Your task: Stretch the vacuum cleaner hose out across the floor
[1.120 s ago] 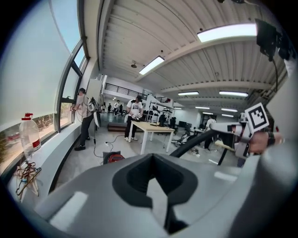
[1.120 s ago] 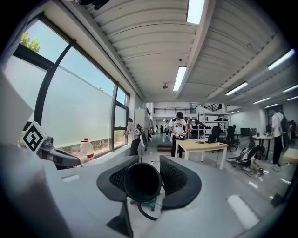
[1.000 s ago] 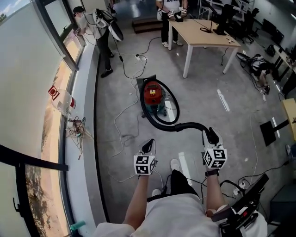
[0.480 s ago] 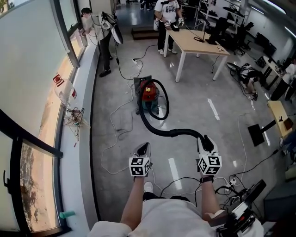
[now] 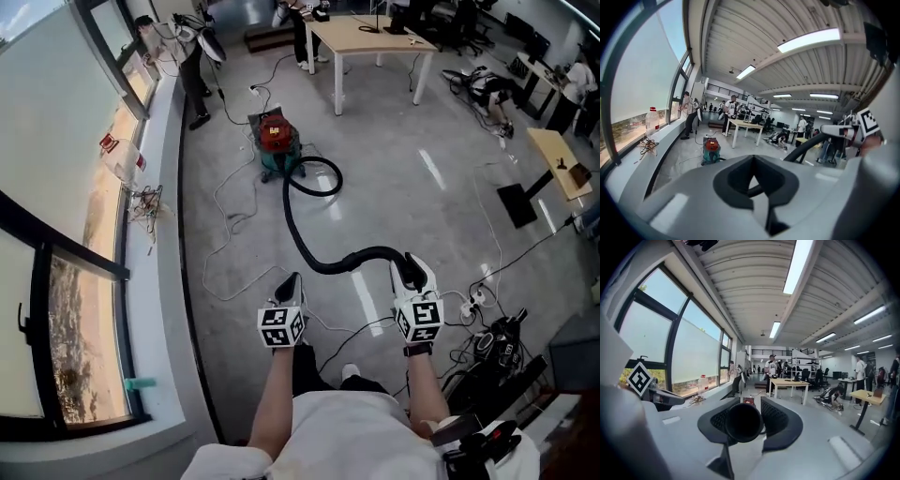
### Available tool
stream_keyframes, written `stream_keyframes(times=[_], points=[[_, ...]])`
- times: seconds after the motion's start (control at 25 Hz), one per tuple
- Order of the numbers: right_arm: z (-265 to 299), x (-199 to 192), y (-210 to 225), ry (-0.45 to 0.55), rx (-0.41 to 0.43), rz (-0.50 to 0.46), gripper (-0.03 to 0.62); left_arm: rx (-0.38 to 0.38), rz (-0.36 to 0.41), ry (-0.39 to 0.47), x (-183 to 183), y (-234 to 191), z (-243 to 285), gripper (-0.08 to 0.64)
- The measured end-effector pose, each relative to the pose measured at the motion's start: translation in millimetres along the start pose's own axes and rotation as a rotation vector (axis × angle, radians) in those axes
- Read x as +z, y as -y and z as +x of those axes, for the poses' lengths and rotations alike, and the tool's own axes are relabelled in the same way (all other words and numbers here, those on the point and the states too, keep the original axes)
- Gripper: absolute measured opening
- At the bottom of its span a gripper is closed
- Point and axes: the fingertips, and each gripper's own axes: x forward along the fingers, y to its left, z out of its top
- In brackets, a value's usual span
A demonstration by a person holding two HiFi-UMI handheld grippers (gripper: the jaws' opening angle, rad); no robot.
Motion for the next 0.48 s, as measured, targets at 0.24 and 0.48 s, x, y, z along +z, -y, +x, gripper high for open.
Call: stream_keyframes(times=[0.24,0.48], points=[[-105,-28,-13,-0.029,0.010,-0.043,0.127,-0.048,0.049,-0.026,-39,75,-82,0.002],[-214,-39,-55,-0.013,-0.036,-0.062,0.126,-0.096,0.060,0.012,-68,103,-177,0.002]])
